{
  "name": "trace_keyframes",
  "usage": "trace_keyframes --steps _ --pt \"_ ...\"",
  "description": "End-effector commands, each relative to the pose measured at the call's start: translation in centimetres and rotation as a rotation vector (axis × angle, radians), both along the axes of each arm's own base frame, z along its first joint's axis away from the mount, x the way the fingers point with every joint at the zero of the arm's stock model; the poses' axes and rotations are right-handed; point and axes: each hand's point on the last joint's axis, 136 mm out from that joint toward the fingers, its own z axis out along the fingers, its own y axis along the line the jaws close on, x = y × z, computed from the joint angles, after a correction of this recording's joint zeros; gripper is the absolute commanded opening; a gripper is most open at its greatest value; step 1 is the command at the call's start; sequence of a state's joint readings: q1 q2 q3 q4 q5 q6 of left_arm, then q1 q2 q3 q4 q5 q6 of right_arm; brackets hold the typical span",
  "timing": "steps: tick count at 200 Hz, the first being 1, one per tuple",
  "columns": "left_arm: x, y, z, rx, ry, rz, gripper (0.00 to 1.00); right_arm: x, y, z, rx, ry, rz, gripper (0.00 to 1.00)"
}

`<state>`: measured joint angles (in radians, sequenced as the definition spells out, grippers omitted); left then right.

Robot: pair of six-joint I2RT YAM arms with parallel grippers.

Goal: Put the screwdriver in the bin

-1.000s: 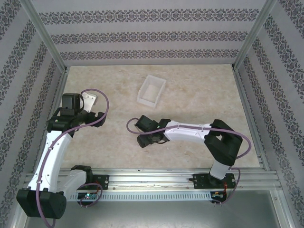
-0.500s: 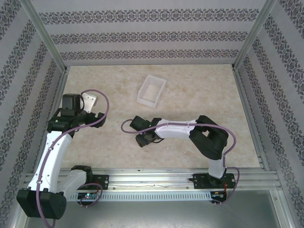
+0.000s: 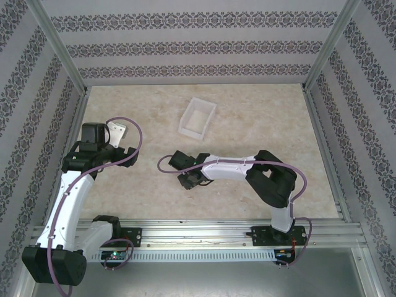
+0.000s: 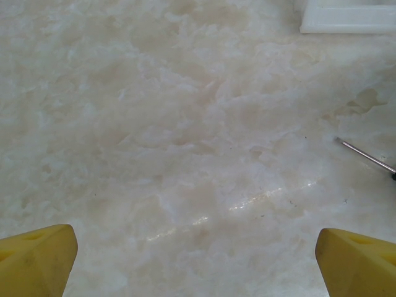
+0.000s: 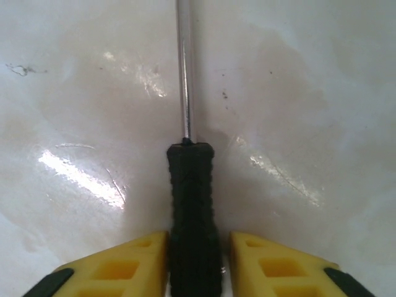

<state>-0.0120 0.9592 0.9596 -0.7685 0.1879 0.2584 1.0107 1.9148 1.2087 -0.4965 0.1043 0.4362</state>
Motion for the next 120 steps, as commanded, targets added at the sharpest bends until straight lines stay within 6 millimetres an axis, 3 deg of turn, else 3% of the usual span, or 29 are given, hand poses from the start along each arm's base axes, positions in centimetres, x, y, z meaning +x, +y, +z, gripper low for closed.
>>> trace_keyframes --steps 1,16,59,120 --pt "-0.5 -0.4 0.0 -0.014 0.007 -0.013 0.99 -0.5 -0.8 -1.0 -0.046 0.007 0.015 0.27" --pt "-0.5 -0.4 0.2 -0.013 0.004 -0.015 0.99 -0.5 -0.8 -1.0 -0.046 0.010 0.020 0.19" --pt "-0.5 -0.2 0.3 0.000 -0.001 -0.015 0.99 -0.1 -0.8 0.2 -0.040 -0.018 0.027 0.16" --pt "0.0 -0.1 1.5 0.000 -0.030 -0.006 0.99 1.5 -1.1 5.9 0.090 -0.070 -0.020 0.17"
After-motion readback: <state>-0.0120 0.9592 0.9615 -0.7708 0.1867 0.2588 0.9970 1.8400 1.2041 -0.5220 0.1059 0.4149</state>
